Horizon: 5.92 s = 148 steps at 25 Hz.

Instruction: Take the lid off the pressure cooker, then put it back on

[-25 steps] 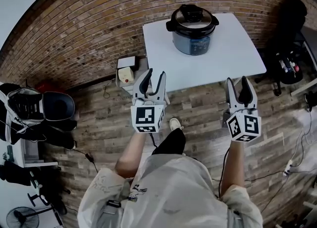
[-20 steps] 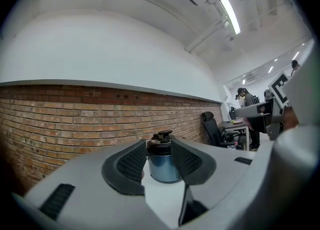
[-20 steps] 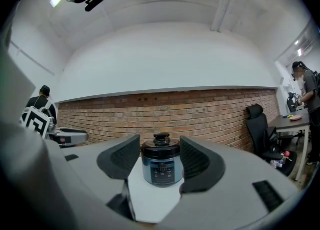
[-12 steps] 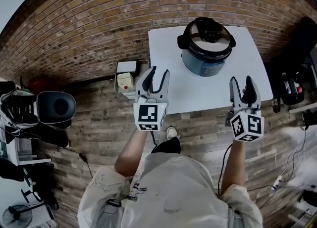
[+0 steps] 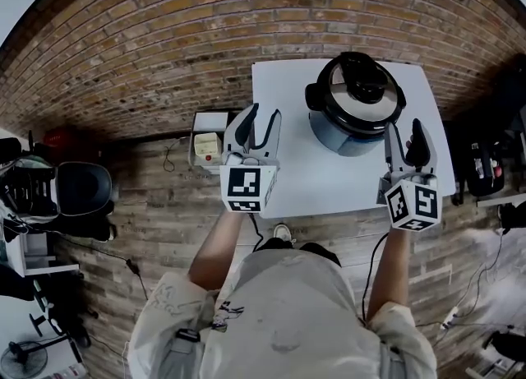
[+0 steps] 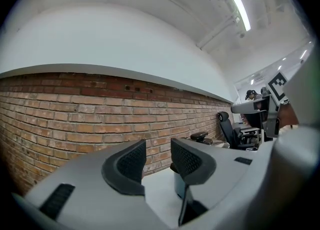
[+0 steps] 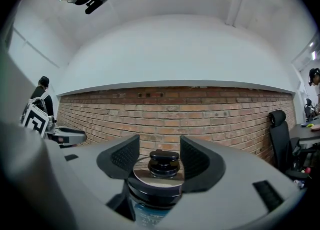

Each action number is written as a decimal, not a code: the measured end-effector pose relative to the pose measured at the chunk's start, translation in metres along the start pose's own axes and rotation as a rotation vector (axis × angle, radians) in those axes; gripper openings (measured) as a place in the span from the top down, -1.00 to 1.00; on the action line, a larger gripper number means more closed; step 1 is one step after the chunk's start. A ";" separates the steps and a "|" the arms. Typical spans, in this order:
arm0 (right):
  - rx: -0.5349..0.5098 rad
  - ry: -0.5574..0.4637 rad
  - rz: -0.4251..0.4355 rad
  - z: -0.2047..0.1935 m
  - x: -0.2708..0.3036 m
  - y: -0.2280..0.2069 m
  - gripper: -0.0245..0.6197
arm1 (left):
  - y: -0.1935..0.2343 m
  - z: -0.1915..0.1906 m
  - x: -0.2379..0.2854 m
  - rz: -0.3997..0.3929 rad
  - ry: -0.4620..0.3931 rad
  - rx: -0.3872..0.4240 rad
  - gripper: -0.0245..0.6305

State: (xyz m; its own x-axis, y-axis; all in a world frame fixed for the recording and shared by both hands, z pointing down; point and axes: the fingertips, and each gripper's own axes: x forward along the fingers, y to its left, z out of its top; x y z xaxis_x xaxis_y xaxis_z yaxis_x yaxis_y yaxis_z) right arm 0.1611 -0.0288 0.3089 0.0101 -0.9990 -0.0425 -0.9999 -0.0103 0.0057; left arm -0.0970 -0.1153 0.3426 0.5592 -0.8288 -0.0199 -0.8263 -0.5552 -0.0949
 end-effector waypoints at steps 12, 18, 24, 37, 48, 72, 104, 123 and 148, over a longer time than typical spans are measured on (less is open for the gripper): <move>0.002 -0.027 0.026 0.000 0.057 -0.030 0.09 | 0.002 0.004 0.064 -0.002 -0.014 0.020 0.41; 0.012 -0.034 0.055 0.003 0.091 -0.052 0.09 | 0.000 0.012 0.102 0.019 -0.013 0.026 0.41; 0.027 -0.019 0.073 -0.001 0.116 -0.068 0.09 | -0.001 0.011 0.126 0.033 0.003 0.028 0.41; -0.189 0.105 0.344 -0.007 0.146 -0.045 0.07 | -0.014 -0.043 0.134 -0.193 0.190 -0.280 0.41; -0.680 0.452 0.859 -0.038 0.142 0.024 0.02 | -0.035 -0.088 0.125 -0.421 0.401 -0.769 0.37; -0.878 1.047 1.224 -0.109 0.147 0.016 -0.12 | -0.073 -0.129 0.146 -0.664 0.544 -1.257 0.40; -0.825 1.152 1.281 -0.116 0.145 0.015 0.01 | -0.077 -0.128 0.148 -0.695 0.466 -1.439 0.57; -0.730 1.226 1.155 -0.115 0.141 0.015 0.00 | -0.075 -0.124 0.153 -0.676 0.414 -1.510 0.66; -0.418 1.370 0.700 -0.118 0.136 0.007 -0.02 | -0.087 -0.129 0.127 -0.516 0.415 -1.606 0.73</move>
State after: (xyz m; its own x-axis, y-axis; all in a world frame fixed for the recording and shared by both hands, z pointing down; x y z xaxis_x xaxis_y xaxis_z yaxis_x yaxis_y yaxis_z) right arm 0.1558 -0.1695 0.4208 -0.2020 -0.0909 0.9752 -0.7401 0.6663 -0.0911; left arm 0.0372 -0.1812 0.4768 0.9249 -0.3771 -0.0481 0.0344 -0.0432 0.9985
